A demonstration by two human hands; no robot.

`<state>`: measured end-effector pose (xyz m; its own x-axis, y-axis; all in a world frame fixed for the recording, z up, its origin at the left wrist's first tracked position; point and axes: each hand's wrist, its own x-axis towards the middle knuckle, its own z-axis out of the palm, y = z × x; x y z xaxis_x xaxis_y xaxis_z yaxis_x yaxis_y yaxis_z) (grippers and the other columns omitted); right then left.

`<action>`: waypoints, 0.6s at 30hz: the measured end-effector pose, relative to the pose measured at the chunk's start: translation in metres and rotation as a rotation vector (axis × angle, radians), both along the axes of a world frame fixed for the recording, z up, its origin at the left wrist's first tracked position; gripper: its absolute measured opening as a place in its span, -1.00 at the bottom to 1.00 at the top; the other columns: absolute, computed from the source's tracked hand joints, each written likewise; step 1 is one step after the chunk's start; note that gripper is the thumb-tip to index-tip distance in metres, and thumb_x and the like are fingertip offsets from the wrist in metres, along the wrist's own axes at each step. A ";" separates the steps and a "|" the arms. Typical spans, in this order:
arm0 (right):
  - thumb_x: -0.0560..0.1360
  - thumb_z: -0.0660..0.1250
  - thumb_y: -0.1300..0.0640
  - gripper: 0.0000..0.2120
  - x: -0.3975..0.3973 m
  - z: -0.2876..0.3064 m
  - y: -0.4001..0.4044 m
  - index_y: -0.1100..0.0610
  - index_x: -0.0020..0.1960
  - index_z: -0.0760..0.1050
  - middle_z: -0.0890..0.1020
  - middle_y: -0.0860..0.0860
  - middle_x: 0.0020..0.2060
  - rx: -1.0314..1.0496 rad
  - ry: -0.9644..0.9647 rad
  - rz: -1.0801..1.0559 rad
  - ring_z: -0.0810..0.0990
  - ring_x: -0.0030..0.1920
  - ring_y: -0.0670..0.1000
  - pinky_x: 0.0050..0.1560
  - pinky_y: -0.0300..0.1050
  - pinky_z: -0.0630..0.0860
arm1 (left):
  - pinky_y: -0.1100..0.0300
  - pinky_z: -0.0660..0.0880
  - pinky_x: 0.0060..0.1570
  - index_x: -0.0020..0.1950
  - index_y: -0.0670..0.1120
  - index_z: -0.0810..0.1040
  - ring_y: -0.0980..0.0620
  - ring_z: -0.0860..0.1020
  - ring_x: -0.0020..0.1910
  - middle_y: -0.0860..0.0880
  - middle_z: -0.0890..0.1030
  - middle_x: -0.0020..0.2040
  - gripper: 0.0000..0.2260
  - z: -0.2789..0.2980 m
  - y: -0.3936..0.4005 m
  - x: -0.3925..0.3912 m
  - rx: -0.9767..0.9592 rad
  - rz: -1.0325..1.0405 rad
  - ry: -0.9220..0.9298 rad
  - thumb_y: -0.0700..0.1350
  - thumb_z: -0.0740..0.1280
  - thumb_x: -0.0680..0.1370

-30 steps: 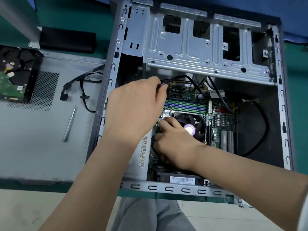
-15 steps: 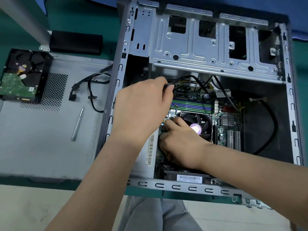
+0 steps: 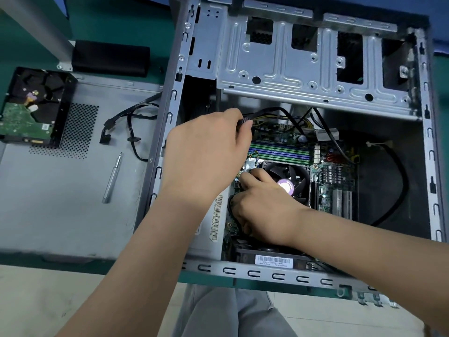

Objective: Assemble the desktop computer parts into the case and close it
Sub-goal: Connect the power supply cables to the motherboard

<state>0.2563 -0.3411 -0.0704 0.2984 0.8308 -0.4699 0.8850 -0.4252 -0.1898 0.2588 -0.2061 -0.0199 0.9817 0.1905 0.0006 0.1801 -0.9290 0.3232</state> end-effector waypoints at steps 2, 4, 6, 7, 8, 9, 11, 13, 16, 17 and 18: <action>0.44 0.28 0.17 -0.92 -0.001 0.001 0.001 0.05 -0.13 0.54 0.56 -0.10 -0.17 -0.024 -0.017 0.001 0.24 0.10 0.08 0.21 -0.06 0.12 | 0.16 0.32 -0.41 -0.09 0.04 0.49 0.01 0.47 -0.35 0.04 0.50 -0.34 -0.72 0.000 0.000 0.000 0.005 0.005 -0.001 0.12 0.07 0.62; 0.44 0.28 0.18 -0.92 -0.001 0.001 0.002 0.07 -0.12 0.54 0.56 -0.09 -0.15 -0.044 -0.021 0.009 0.23 0.13 0.09 0.26 -0.03 0.11 | 0.16 0.30 -0.41 -0.09 0.04 0.49 0.02 0.47 -0.35 0.04 0.50 -0.35 -0.72 0.001 -0.001 -0.001 0.009 0.004 0.000 0.12 0.07 0.62; 0.46 0.28 0.17 -0.94 0.001 0.002 0.002 0.05 -0.16 0.52 0.56 -0.10 -0.17 -0.055 -0.004 0.029 0.22 0.11 0.08 0.27 -0.02 0.12 | 0.17 0.30 -0.42 -0.09 0.04 0.50 0.02 0.47 -0.35 0.05 0.50 -0.34 -0.72 0.001 -0.002 -0.001 0.013 0.003 0.000 0.12 0.07 0.62; 0.46 0.28 0.16 -0.93 0.001 0.003 0.002 0.05 -0.18 0.50 0.56 -0.11 -0.18 -0.054 0.007 0.034 0.22 0.10 0.07 0.26 -0.02 0.13 | 0.16 0.31 -0.41 -0.08 0.04 0.50 0.01 0.48 -0.34 0.05 0.51 -0.33 -0.72 0.000 -0.002 -0.001 0.012 0.002 0.000 0.12 0.07 0.62; 0.46 0.27 0.15 -0.93 0.002 0.003 0.002 0.05 -0.20 0.50 0.56 -0.11 -0.19 -0.050 0.013 0.036 0.22 0.09 0.06 0.25 -0.03 0.13 | 0.15 0.31 -0.40 -0.08 0.04 0.50 0.01 0.48 -0.33 0.04 0.52 -0.32 -0.72 0.000 -0.001 -0.001 0.010 0.001 -0.001 0.12 0.07 0.62; 0.46 0.27 0.14 -0.92 0.002 0.003 0.002 0.05 -0.20 0.50 0.56 -0.11 -0.20 -0.046 0.009 0.034 0.22 0.08 0.06 0.24 -0.03 0.13 | 0.14 0.32 -0.40 -0.09 0.03 0.49 0.00 0.49 -0.32 0.04 0.52 -0.32 -0.72 0.000 -0.001 -0.001 0.008 -0.001 -0.001 0.11 0.07 0.62; 0.45 0.28 0.15 -0.93 0.001 0.003 0.002 0.06 -0.16 0.54 0.56 -0.11 -0.19 -0.046 -0.006 0.022 0.22 0.10 0.07 0.25 -0.03 0.12 | 0.13 0.35 -0.39 -0.10 0.03 0.48 0.00 0.49 -0.32 0.04 0.52 -0.31 -0.72 0.000 -0.001 0.000 0.006 -0.002 -0.001 0.11 0.07 0.62; 0.46 0.29 0.15 -0.92 -0.001 0.002 0.003 0.08 -0.11 0.56 0.56 -0.10 -0.17 -0.054 -0.023 0.008 0.23 0.12 0.08 0.25 -0.04 0.11 | 0.12 0.38 -0.38 -0.10 0.03 0.48 -0.01 0.49 -0.32 0.04 0.52 -0.31 -0.72 0.000 -0.001 0.001 0.003 0.000 0.001 0.11 0.07 0.63; 0.46 0.30 0.17 -0.89 -0.003 0.003 0.004 0.07 -0.06 0.58 0.58 -0.08 -0.12 -0.099 -0.045 0.010 0.22 0.18 0.11 0.31 -0.01 0.08 | 0.13 0.38 -0.38 -0.10 0.02 0.48 -0.01 0.49 -0.33 0.04 0.53 -0.30 -0.72 0.000 -0.002 0.000 0.013 -0.004 0.005 0.11 0.06 0.63; 0.46 0.30 0.17 -0.88 -0.003 0.003 0.005 0.07 -0.04 0.58 0.58 -0.09 -0.11 -0.115 -0.048 0.020 0.22 0.19 0.11 0.33 0.02 0.06 | 0.13 0.39 -0.38 -0.10 0.03 0.48 -0.01 0.50 -0.33 0.04 0.53 -0.30 -0.72 0.000 -0.003 -0.001 0.017 -0.003 0.006 0.11 0.06 0.63; 0.47 0.29 0.17 -0.88 -0.003 0.004 0.005 0.07 -0.04 0.58 0.59 -0.09 -0.10 -0.126 -0.048 0.032 0.21 0.20 0.11 0.34 0.04 0.05 | 0.12 0.40 -0.37 -0.10 0.02 0.48 -0.02 0.50 -0.33 0.04 0.54 -0.30 -0.72 0.000 -0.003 -0.001 0.019 -0.003 0.006 0.11 0.05 0.63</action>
